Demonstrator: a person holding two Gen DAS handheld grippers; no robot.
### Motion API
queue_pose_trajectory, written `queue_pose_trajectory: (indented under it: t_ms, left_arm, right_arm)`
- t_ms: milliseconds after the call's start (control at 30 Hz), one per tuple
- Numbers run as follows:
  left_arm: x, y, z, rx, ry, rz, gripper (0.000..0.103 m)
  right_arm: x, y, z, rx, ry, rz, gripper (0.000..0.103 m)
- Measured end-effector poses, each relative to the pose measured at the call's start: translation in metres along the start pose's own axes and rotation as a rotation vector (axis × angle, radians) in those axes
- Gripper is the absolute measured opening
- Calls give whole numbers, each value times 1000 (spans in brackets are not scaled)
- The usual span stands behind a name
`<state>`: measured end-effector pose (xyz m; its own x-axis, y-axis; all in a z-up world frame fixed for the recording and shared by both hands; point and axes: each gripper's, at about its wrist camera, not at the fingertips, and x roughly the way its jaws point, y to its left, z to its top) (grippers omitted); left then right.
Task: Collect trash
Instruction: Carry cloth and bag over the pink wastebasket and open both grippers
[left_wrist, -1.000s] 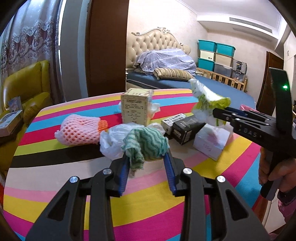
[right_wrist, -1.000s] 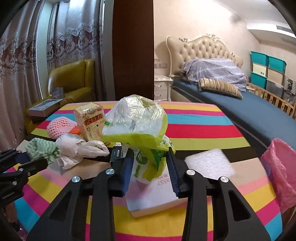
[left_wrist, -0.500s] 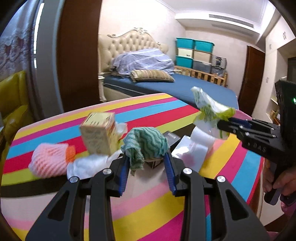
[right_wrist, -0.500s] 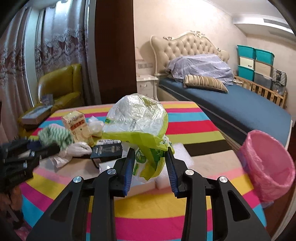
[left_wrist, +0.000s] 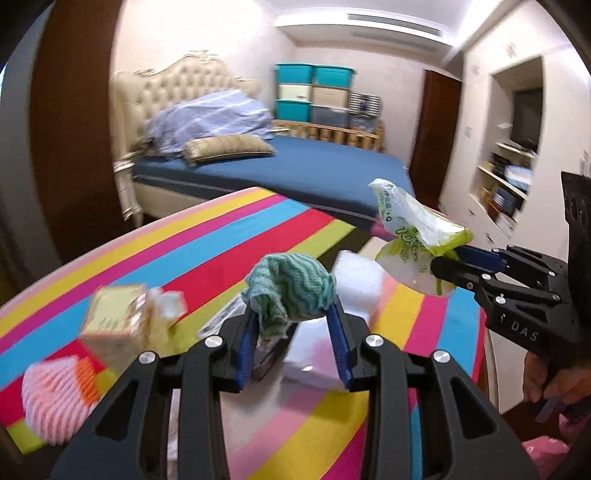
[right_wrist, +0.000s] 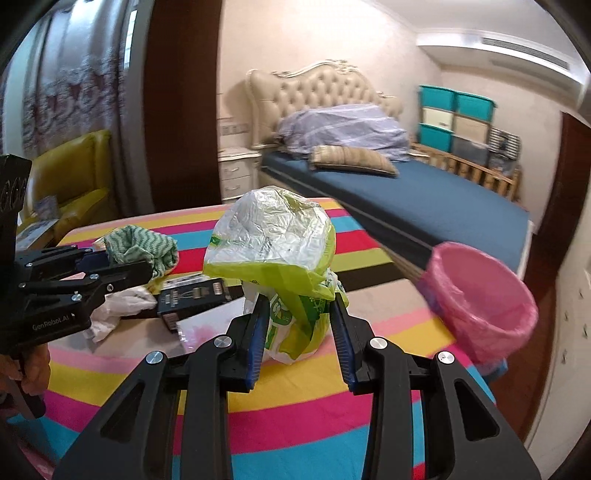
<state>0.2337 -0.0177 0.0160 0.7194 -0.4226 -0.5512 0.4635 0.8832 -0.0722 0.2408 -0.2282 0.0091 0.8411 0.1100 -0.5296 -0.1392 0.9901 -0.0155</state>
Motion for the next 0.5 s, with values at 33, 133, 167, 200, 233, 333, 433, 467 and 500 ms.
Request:
queue_pose_trajectory:
  t_ms: [33, 133, 167, 200, 233, 333, 433, 467, 500]
  left_arm:
    - [4, -5, 3, 14, 2, -20, 35]
    - [20, -20, 14, 22, 7, -90, 35]
    - [25, -24, 17, 16, 8, -110, 35]
    - [30, -29, 21, 11, 5, -126, 35]
    - [37, -37, 27, 13, -3, -136, 35]
    - [58, -58, 39, 19, -2, -162, 35]
    - [85, -86, 53, 37, 6, -190, 35]
    - [93, -94, 59, 44, 7, -195, 35]
    - [102, -103, 65, 54, 8, -205, 35]
  right_arm:
    - [-1, -5, -1, 10, 0, -15, 35]
    - [-5, -30, -1, 50, 0, -59, 35]
    - [-7, -42, 0, 61, -3, -73, 35]
    - [-9, -51, 1, 62, -7, -89, 35]
    - [-11, -59, 0, 62, -11, -100, 35]
    - [-14, -92, 1, 76, -24, -139, 35]
    - [-18, -128, -2, 107, -31, -179, 35]
    - [-20, -141, -4, 121, -39, -193, 35]
    - [-21, -153, -4, 136, -42, -201, 35]
